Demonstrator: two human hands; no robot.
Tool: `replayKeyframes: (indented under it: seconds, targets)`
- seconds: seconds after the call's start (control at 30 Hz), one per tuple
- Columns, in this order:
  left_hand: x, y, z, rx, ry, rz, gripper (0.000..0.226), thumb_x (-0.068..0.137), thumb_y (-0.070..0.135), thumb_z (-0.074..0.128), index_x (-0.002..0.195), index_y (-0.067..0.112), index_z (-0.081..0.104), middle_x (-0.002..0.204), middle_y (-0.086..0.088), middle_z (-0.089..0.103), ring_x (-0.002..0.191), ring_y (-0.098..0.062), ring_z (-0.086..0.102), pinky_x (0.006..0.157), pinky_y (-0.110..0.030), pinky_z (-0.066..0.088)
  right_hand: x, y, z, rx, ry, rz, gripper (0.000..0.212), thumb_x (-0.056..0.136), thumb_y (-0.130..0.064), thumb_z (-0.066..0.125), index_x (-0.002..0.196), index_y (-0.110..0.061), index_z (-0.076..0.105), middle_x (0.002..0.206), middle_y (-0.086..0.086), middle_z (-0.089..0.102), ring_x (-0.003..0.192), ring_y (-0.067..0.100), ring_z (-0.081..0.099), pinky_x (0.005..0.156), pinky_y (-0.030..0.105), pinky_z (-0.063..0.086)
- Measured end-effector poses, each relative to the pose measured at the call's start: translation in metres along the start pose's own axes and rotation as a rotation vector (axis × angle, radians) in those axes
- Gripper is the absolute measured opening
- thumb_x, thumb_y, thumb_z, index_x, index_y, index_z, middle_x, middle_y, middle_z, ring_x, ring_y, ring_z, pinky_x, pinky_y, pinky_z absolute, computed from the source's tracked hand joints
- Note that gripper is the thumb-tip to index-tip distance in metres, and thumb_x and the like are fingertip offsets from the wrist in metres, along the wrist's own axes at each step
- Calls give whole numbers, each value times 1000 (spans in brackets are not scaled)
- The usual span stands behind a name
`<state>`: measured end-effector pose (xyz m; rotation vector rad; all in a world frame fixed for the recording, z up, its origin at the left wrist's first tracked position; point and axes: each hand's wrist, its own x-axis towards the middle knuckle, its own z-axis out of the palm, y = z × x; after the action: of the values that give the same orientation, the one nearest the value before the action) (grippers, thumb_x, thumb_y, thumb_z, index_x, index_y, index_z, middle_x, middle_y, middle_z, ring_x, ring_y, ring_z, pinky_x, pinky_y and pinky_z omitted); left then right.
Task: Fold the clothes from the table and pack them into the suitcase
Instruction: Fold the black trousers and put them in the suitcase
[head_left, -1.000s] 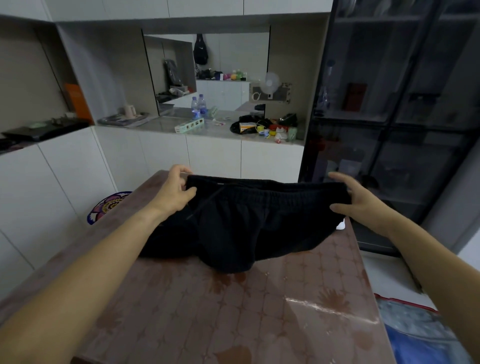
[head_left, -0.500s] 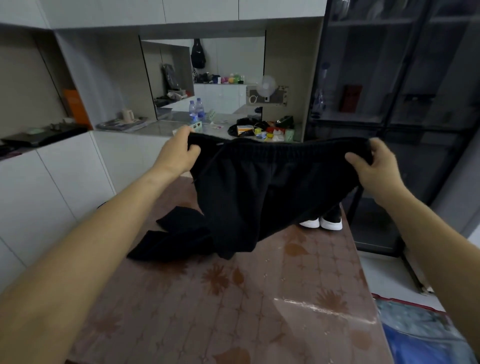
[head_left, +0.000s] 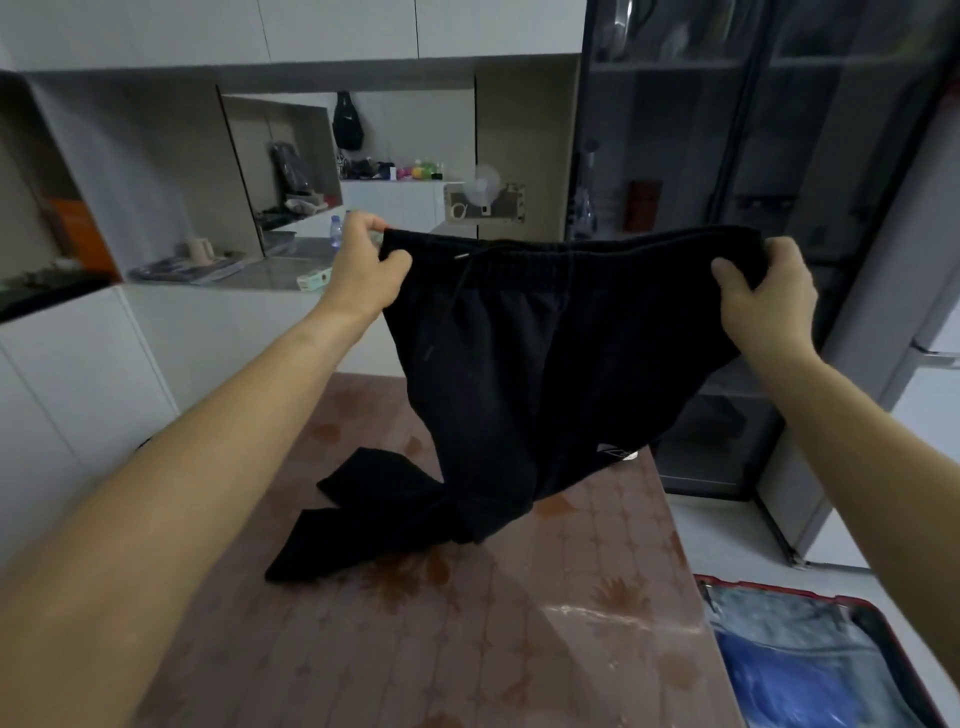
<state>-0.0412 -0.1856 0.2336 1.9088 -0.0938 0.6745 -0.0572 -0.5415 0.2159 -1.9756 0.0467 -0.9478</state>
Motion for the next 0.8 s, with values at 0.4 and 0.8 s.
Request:
replayKeyframes:
  seconds: [0.4, 0.8]
  targets:
    - [-72, 9, 54, 333, -574, 14, 103, 61, 53, 81, 144, 19, 31, 142, -2, 44, 129, -18, 42, 107, -34, 35, -45, -14, 56, 41, -475, -279, 17, 82, -13, 71, 92, -17, 58, 87, 0, 63, 86, 19, 59, 77, 29, 45]
    - [-62, -6, -7, -10, -304, 89, 14, 87, 10, 65, 98, 19, 64, 87, 13, 64, 70, 15, 59, 79, -11, 48, -128, -13, 99, 273, -1149, 158, 21, 72, -17, 81, 91, -17, 71, 87, -7, 74, 84, 4, 69, 76, 20, 55]
